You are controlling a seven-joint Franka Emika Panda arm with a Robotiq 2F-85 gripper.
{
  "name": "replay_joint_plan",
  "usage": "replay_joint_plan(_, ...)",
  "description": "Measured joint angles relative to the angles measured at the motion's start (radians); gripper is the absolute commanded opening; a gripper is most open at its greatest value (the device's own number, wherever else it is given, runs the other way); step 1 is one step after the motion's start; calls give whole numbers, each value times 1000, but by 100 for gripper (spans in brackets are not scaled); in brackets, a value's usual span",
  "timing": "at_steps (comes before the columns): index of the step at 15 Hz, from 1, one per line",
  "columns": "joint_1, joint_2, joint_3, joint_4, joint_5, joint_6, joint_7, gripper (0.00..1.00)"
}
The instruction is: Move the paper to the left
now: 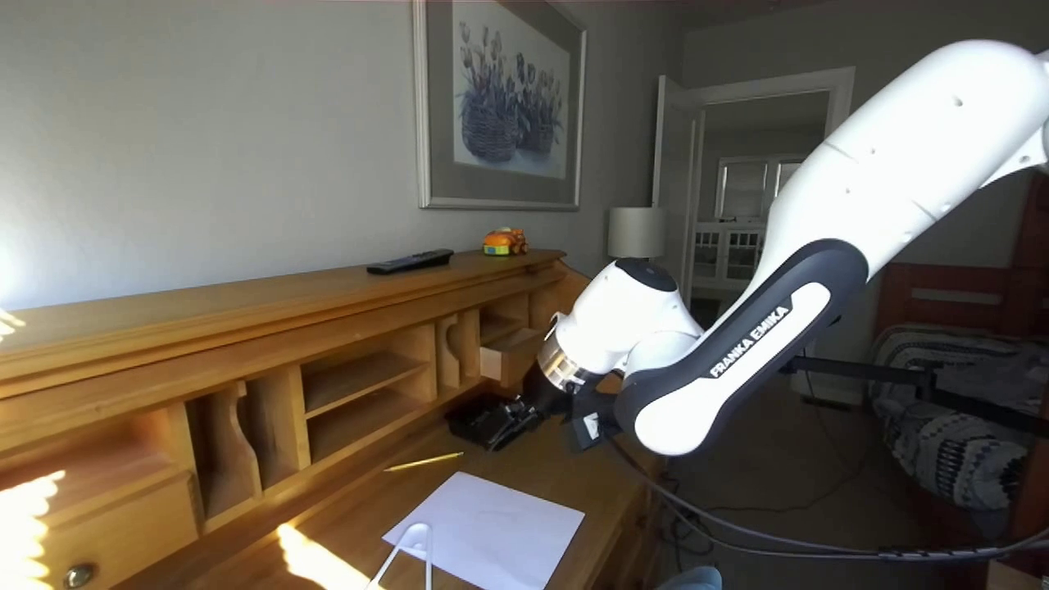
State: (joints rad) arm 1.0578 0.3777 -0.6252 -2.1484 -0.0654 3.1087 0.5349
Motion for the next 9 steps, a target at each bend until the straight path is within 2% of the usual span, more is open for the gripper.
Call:
replay_joint_plan(2, -62, -89, 62, -50, -12, -13, -128, 100)
replay_joint_plan(5, -212, -230, 224, -117, -12, -101, -288, 100)
replay_joint_plan(6, -242, -264, 254, -133, -12, -117, -312, 100)
replay_joint_plan(9, -257, -298, 272, -156, -12, -127, -333, 100)
